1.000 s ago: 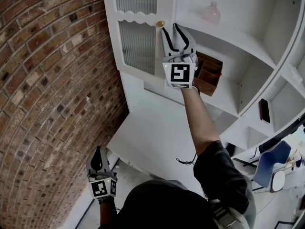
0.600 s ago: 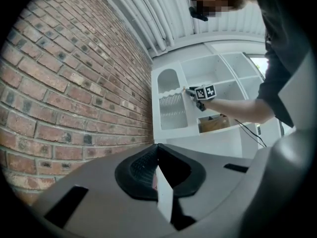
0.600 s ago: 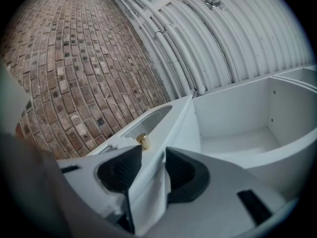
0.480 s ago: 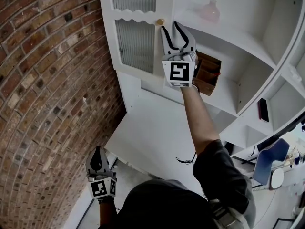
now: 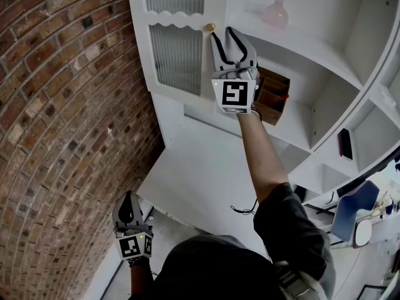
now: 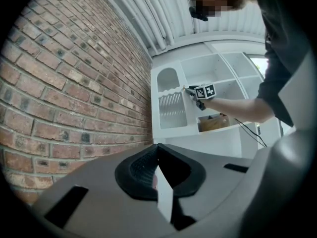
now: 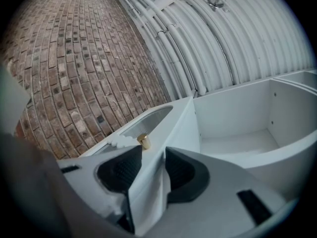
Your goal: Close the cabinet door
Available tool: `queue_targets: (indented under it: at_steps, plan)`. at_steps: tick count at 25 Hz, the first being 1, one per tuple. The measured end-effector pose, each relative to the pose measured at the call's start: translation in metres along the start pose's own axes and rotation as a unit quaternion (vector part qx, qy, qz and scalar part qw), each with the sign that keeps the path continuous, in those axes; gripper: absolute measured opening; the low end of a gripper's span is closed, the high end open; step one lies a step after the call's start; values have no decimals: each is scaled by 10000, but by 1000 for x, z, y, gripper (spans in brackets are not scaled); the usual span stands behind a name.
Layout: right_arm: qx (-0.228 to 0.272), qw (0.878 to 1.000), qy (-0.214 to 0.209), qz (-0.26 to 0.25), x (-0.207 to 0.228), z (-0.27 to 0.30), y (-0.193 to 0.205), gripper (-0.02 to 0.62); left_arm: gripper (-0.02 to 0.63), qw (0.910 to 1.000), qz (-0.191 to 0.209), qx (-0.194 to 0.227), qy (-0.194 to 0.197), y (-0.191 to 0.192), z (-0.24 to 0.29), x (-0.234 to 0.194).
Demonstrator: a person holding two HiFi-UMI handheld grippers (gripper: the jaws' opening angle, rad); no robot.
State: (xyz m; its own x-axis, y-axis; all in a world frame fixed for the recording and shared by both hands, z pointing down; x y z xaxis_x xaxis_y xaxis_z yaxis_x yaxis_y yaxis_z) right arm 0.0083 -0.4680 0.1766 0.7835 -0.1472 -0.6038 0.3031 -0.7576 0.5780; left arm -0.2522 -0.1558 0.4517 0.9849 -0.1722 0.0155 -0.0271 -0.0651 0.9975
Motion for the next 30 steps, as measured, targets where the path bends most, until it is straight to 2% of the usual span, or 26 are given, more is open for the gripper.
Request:
queue_targets:
  at_steps: [3,7,10,13,23,30]
  plan:
    - [5,10000,0,-21,0,0,0,149,2,9999,20,166,27,2,1,-2]
    - [9,10000,3,-25,0,0,0,149,2,9999,5,171,10,0,2,-1]
    - [10,10000,6,-52,0,0,0,149,2,10000,7,18,-7,-1,1,1]
    - [4,10000,14,-72,0,0,0,149,2,9999,-25,125,27,3,0,-1]
    - [5,9998,12,202,4,-6,-8,139,2,9996,134,217,91,-9,5,2]
    - [75,9992,-32,398,4,-25,-20,106,2,9969,232,702,261,-29,22,5]
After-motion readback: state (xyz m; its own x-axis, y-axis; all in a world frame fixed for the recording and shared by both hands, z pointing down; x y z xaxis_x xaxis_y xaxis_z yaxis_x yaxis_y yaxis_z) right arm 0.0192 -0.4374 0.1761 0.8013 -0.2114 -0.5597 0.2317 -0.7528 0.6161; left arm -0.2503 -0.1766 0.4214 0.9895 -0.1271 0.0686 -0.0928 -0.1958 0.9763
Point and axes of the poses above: the fingertips, and each gripper's own axes: z forward along the fingers, x to its right, y out of its underside, the point moved 7 cm from there along -z, backward along the fingers, and after that the axes turned 8 degrees about -y, right-handed, at the moved point
